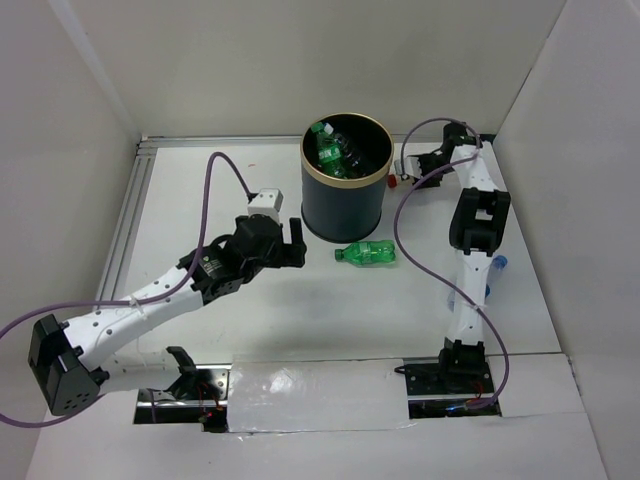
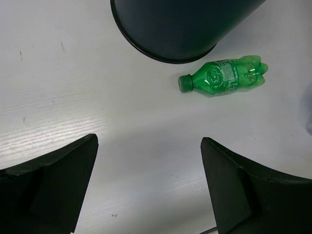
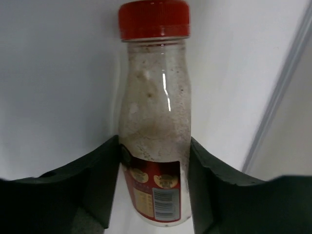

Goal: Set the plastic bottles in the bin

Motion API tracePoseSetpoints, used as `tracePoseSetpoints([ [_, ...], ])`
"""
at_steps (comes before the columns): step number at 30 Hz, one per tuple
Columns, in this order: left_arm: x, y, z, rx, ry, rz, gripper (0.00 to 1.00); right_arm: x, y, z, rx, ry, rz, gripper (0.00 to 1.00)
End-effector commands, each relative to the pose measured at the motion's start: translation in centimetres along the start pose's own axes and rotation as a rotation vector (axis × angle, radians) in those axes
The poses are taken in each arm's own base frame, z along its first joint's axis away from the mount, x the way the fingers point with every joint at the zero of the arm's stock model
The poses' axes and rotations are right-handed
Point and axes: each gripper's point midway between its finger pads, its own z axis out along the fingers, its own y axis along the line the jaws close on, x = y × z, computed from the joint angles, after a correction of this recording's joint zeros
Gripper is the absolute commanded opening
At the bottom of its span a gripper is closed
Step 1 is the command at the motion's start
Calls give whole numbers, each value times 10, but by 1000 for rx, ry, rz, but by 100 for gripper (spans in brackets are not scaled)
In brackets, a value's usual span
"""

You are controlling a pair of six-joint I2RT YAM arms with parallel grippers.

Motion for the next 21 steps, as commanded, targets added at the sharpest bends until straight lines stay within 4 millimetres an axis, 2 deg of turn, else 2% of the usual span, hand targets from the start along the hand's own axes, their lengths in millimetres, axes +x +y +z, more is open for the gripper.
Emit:
tracePoseSetpoints([
  [1, -10, -19, -2, 52, -11, -33, 99, -32, 112, 1, -408, -54, 151, 52],
  [2, -11, -27, -3, 80, -17, -34, 99, -36, 114, -5, -412, -51, 172, 45],
  [3, -9, -29, 0, 86, -9, -33, 99, -44, 136, -6, -460, -62, 227, 41],
  [4, -3, -35, -1, 116, 7, -28, 99, -46, 127, -26, -417, -52, 246, 35],
  [6, 7, -43, 6, 143, 39, -58, 99, -58, 143, -40, -426, -98, 314, 30],
  [7, 12, -46, 10, 158, 49, -77, 99, -62, 134, -65, -378, -99, 338, 28],
  [8, 14, -56, 7, 192, 64, -108, 99, -68, 128, -78, -341, -106, 410, 26],
  [9, 21, -58, 11, 201, 84, -126, 99, -81, 120, -90, -285, -165, 453, 26],
  [10, 24, -62, 14, 215, 89, -153, 99, -87, 97, -128, -176, -164, 452, 26],
  [12, 28, -71, 13, 242, 111, -252, 99, -101, 80, -162, -81, -189, 478, 25],
  [13, 38, -70, 17, 238, 136, -284, 99, -106, 65, -184, -2, -222, 484, 25],
  [14, 37, -74, 21, 259, 139, -333, 99, -119, 49, -214, 77, -228, 456, 25],
  [15, 38, -80, 20, 273, 158, -420, 99, -126, 39, -230, 129, -249, 481, 25],
  [17, 52, -77, 32, 271, 205, -489, 99, -153, 3, -275, 285, -324, 419, 25],
  [20, 57, -93, 37, 321, 271, -587, 99, -196, -27, -309, 388, -481, 411, 25],
  [21, 67, -91, 45, 299, 310, -604, 99, -216, -48, -329, 458, -526, 380, 25],
])
